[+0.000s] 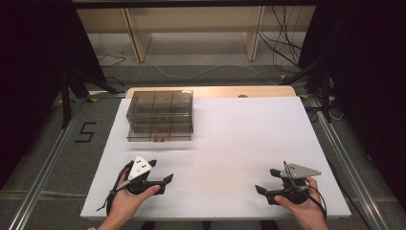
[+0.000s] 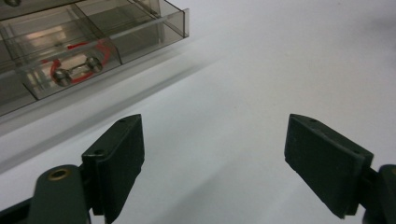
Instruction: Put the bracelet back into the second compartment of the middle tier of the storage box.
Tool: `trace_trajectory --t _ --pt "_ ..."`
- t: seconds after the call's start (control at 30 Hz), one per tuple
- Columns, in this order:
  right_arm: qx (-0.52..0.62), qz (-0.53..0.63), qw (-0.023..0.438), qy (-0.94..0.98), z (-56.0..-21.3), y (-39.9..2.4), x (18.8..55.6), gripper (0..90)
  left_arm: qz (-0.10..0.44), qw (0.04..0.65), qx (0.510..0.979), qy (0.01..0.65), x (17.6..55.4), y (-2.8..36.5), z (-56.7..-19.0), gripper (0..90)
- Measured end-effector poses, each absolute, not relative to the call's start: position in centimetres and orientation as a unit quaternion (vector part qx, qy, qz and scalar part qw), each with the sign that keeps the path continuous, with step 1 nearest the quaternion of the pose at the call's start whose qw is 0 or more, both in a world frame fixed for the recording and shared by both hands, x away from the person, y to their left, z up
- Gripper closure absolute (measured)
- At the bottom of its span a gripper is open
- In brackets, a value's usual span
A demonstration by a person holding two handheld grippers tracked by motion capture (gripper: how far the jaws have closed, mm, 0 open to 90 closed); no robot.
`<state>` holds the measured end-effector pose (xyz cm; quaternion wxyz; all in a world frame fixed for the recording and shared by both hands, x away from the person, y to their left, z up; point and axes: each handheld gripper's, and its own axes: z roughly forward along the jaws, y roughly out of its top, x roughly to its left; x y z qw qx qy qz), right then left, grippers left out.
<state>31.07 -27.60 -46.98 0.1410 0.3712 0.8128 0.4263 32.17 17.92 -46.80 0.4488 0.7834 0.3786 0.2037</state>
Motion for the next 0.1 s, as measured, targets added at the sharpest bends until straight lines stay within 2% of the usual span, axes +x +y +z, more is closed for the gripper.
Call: trace_trajectory --t 0.1 --pt "0.370 0.426 0.140 0.814 -47.00 -27.62 31.07 17.0 0.199 0.453 0.786 0.369 32.16 17.81 -46.83 19.2"
